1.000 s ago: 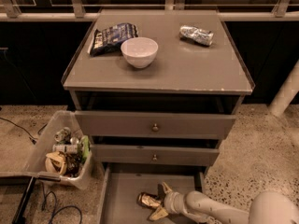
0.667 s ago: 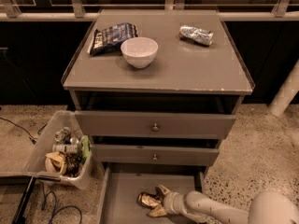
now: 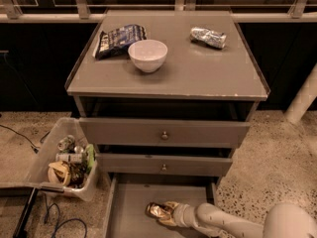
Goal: Pick orange can from bottom drawer and place on counter
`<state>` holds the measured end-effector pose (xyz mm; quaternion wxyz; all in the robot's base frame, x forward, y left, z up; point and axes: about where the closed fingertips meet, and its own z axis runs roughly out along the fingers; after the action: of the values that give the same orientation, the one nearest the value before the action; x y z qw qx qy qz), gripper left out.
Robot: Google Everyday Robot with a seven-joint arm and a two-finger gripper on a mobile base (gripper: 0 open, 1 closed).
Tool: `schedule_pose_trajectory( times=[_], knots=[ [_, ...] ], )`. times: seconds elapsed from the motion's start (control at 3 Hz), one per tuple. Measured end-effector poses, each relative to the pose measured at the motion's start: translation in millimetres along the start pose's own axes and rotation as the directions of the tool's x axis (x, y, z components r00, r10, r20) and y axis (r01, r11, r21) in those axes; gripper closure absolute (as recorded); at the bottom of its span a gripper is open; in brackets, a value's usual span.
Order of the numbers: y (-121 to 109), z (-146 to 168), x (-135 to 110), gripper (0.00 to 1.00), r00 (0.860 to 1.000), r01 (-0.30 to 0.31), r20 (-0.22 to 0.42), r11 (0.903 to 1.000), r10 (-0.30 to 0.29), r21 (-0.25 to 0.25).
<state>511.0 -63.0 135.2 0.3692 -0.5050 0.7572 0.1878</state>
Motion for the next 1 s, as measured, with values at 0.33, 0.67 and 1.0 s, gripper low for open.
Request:
schedule_pose_trajectory(
  times=[0.33, 0.67, 1.0],
  knots=[
    [0.0, 0.0, 0.0, 0.87, 1.0, 0.0, 0.0, 1.0, 0.0, 0.0],
    [0.1, 0.0, 0.0, 1.0, 1.0, 0.0, 0.0, 1.0, 0.0, 0.0],
    [-4.8, -12.1, 0.0, 1.0, 1.0, -0.015, 0.009, 0.9998, 0.015, 0.011]
  ],
)
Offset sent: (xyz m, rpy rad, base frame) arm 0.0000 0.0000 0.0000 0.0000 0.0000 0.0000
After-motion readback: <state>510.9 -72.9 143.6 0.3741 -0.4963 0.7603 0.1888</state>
